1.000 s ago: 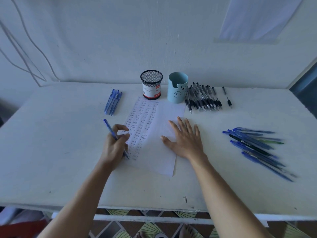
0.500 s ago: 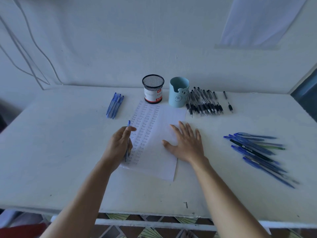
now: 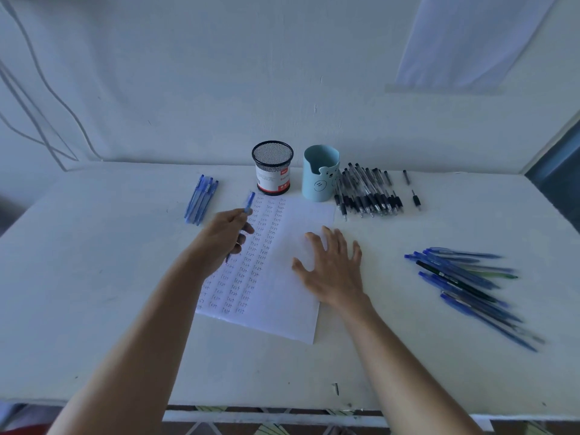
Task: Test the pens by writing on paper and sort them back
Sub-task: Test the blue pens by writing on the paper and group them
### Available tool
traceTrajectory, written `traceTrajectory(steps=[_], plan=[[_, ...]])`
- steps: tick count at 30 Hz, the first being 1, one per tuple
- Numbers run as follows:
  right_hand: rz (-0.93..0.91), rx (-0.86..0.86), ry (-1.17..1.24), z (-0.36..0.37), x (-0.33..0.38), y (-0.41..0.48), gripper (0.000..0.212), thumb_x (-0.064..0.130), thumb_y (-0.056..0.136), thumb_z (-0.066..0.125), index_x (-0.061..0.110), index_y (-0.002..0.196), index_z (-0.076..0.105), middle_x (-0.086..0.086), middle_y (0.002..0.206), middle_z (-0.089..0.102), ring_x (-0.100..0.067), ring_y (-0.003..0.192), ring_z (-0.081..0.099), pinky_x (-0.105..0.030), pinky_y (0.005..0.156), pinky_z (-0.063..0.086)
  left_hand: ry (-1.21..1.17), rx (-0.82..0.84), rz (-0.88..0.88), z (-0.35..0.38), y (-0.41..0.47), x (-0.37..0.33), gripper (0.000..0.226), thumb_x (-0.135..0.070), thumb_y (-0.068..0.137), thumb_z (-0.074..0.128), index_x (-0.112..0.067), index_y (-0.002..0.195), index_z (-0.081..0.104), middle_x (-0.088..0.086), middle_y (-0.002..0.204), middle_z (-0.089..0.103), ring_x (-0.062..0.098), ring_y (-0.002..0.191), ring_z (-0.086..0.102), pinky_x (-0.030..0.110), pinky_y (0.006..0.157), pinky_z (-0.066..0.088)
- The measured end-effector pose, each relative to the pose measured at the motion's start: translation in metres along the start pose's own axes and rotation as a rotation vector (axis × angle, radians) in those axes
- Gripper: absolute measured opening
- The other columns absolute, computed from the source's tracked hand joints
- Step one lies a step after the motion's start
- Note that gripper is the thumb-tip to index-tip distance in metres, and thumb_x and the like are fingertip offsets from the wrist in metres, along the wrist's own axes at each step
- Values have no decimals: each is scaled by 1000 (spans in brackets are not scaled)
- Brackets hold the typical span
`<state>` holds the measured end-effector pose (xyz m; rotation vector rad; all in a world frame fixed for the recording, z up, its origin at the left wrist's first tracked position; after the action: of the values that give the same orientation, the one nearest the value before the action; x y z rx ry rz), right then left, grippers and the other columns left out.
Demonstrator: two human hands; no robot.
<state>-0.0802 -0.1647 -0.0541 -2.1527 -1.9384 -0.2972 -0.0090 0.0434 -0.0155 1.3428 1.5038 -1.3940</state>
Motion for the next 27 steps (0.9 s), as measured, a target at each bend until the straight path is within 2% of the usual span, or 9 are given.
traceTrajectory(steps=[2,4,5,7,9,13,16,24,27], plan=[[-3,-14,1,1,-1,0,60,64,92,36,37,145,27,-1,165,10,-22,152,0,-55,119,-2,182,-55,50,0,4,1,33,-13,104,46,-10,135,60,2,89,62,13,66,50,23,57,40],[-7,-24,4,1,-1,0,59,64,93,35,37,145,28,-1,165,11,-23,152,1,-56,119,-2,468,-172,105,-7,9,1,33,-12,102,47,-12,130,64,8,100,64,18,75,57,26,62,41],[-8,-23,-1,1,0,1,59,64,94,34,37,146,27,-1,165,10,-23,152,1,-56,119,-2,600,-228,129,-11,11,-1,34,-9,100,45,-7,127,66,15,107,63,25,86,59,28,67,40],[-10,-21,-15,1,0,0,59,63,95,33,36,147,26,-2,165,10,-23,152,1,-56,119,-2,729,-308,160,-18,19,-2,32,2,95,44,5,119,64,27,117,54,38,109,53,32,78,36],[-2,-23,-14,1,1,0,59,62,95,33,35,147,26,-2,165,10,-23,152,1,-56,119,-2,780,-394,173,-26,31,-4,32,10,91,47,9,118,64,30,122,50,41,111,52,36,82,39],[10,-19,-9,2,2,1,62,64,93,35,35,147,26,-1,165,9,-22,152,-3,-55,119,-4,838,-524,221,-42,58,-5,37,13,85,57,1,118,69,25,111,69,40,103,64,45,91,51],[9,-25,-17,2,2,1,63,65,92,35,35,147,26,-1,165,8,-23,153,-6,-54,119,-4,888,-553,207,-46,68,-4,30,3,85,62,-9,110,73,20,103,72,40,96,65,43,82,51],[7,-37,-39,3,1,2,68,69,86,27,36,146,27,-1,164,11,-25,152,0,-56,119,-1,863,-571,211,-53,73,-5,16,-1,92,60,2,98,74,27,107,63,44,94,60,46,75,50],[16,-38,-35,4,1,3,64,68,89,33,36,145,27,0,164,11,-25,152,-1,-55,119,-2,829,-579,294,-42,62,-13,16,-4,91,60,-1,97,75,22,105,65,41,98,58,44,75,49]])
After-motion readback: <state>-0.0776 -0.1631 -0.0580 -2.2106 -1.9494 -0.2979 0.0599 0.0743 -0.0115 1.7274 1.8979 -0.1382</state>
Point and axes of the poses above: each hand's wrist, its own y-axis towards the middle knuckle, its own z-axis out of the palm, x = y × z, the point moved 6 cm from there along y, towards the middle knuckle
